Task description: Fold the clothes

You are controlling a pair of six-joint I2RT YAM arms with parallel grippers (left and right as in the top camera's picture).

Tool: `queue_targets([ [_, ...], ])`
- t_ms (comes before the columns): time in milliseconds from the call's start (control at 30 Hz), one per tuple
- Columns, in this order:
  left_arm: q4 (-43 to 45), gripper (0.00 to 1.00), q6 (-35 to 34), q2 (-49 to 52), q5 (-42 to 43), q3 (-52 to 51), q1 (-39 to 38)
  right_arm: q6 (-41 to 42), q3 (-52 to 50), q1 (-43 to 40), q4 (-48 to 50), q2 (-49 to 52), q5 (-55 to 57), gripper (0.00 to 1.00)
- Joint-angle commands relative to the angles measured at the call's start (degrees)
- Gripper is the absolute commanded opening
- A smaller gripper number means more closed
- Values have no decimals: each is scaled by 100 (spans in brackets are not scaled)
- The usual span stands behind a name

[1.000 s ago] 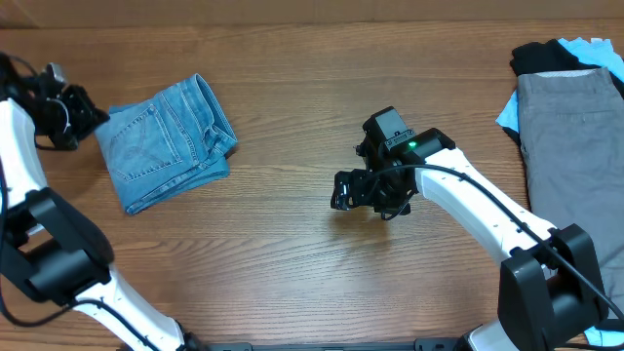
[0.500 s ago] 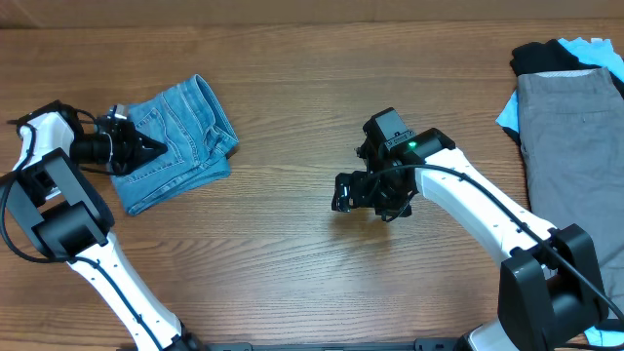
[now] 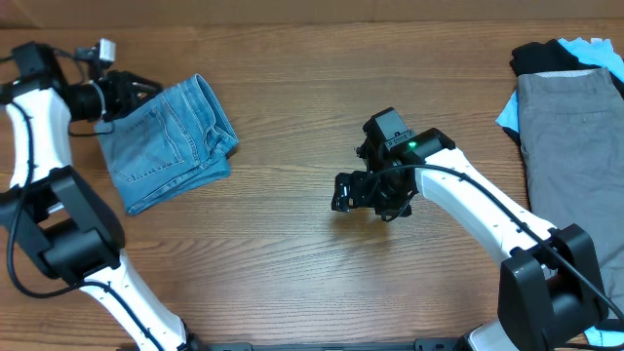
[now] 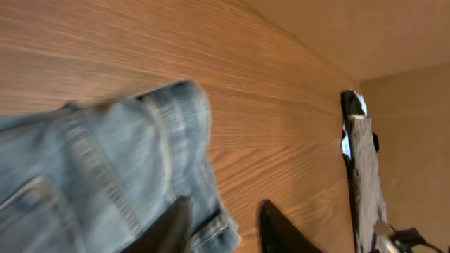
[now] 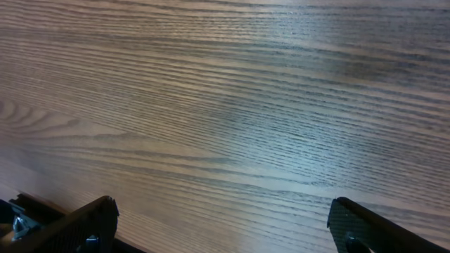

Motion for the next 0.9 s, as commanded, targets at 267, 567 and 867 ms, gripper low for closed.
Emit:
queue_targets([
  [267,931,72,-1126,1268,-684,0,-748,-17,-28,35,-308,-24,-31,100],
  [567,901,49,-909,876,2050,435,-511,-15,-28,35,-348,-24,-28,100],
  [867,-772,64,-28,-826,433,457,-177,-22,-28,35,-297,-24,-28,100],
])
